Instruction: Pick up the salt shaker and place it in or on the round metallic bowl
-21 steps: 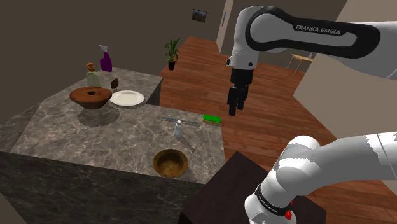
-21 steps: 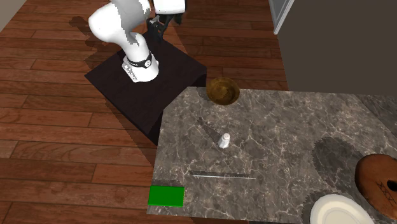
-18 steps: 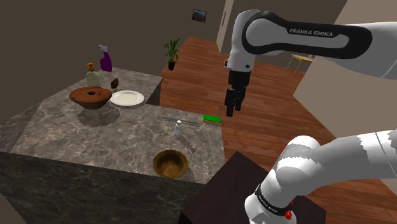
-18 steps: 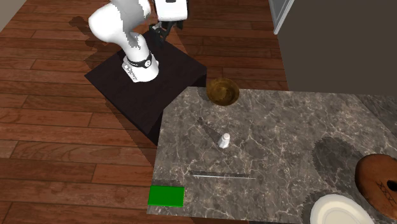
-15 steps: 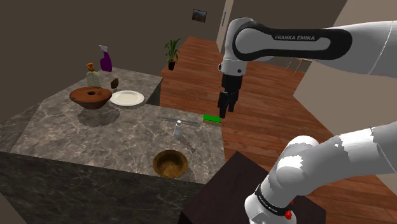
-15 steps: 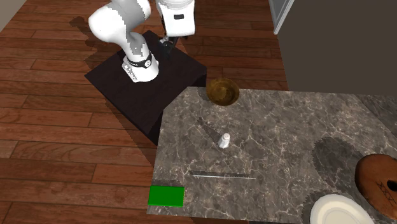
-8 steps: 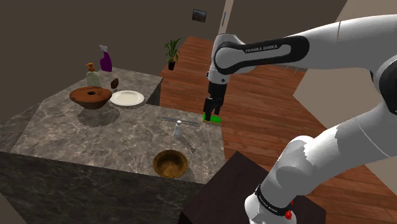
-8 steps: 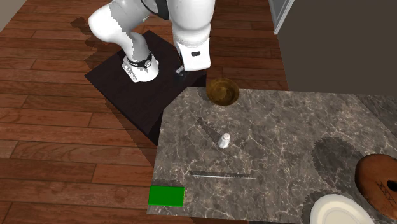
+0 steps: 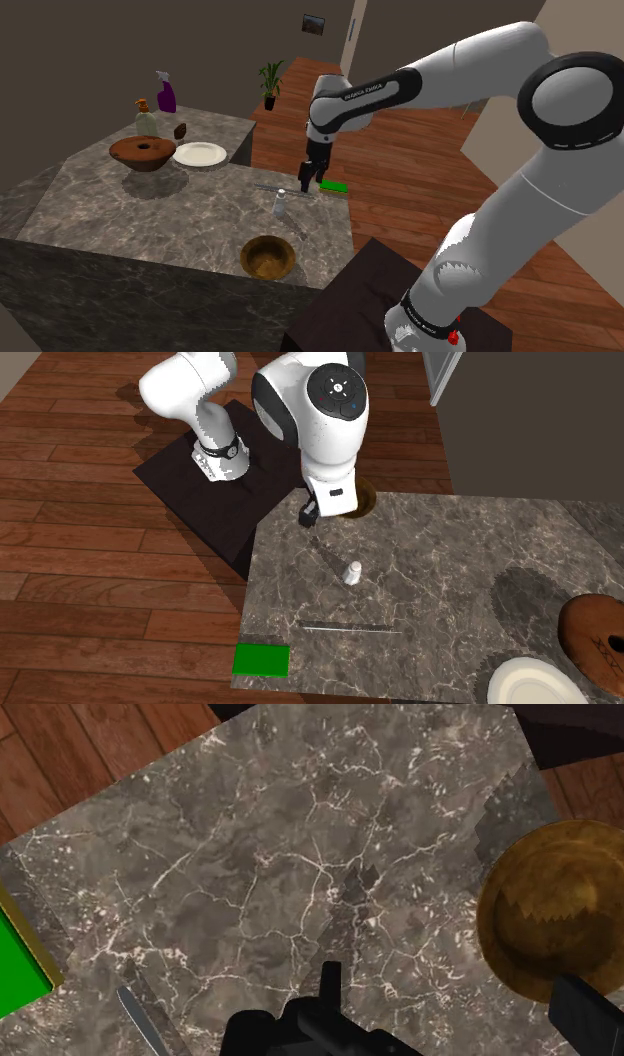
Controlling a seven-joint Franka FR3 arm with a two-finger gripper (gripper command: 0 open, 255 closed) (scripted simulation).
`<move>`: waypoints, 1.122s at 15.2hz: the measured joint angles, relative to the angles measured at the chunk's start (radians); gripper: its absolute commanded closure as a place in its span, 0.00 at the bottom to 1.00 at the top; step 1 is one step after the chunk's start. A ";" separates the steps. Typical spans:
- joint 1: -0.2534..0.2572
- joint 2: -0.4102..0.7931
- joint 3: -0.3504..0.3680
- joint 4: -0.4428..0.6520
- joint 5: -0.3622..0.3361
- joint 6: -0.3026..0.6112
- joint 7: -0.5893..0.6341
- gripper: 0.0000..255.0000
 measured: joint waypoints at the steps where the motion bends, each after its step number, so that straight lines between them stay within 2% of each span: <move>1: 0.000 0.032 -0.002 0.011 0.004 0.028 -0.008 0.00; 6: -0.002 0.220 -0.007 0.111 0.028 0.152 -0.047 0.00; 11: -0.011 0.409 -0.005 0.263 0.055 0.225 -0.084 0.00; 13: -0.015 0.455 -0.004 0.299 0.062 0.246 -0.095 0.00; 17: -0.017 0.502 0.000 0.305 0.071 0.291 -0.104 0.00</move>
